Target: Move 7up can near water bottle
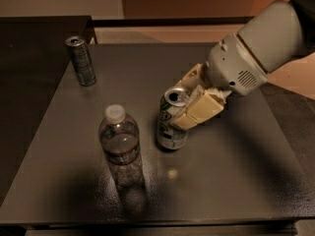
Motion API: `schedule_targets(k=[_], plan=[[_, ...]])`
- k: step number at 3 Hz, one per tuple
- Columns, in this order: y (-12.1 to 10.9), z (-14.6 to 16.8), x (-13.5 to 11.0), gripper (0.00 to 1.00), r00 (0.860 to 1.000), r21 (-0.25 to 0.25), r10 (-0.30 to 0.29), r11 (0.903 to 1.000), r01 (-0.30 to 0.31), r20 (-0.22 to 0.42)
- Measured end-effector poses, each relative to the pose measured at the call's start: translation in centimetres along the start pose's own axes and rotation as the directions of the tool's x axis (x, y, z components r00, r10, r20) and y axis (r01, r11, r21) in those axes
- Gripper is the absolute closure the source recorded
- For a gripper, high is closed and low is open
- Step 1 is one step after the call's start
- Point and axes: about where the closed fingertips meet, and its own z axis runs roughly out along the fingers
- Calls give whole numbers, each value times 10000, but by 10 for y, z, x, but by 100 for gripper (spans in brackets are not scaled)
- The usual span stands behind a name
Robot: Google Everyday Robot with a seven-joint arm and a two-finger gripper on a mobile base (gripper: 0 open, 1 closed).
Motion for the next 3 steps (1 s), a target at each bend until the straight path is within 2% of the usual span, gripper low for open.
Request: schedule_targets(k=[1, 2, 3], plan=[[9, 12, -3, 100, 9999, -293, -111, 9995, 109, -52], [20, 23, -6, 100, 9992, -448, -9, 9990, -8, -391], [28, 33, -5, 82, 9980, -599, 234, 9978, -269, -590]])
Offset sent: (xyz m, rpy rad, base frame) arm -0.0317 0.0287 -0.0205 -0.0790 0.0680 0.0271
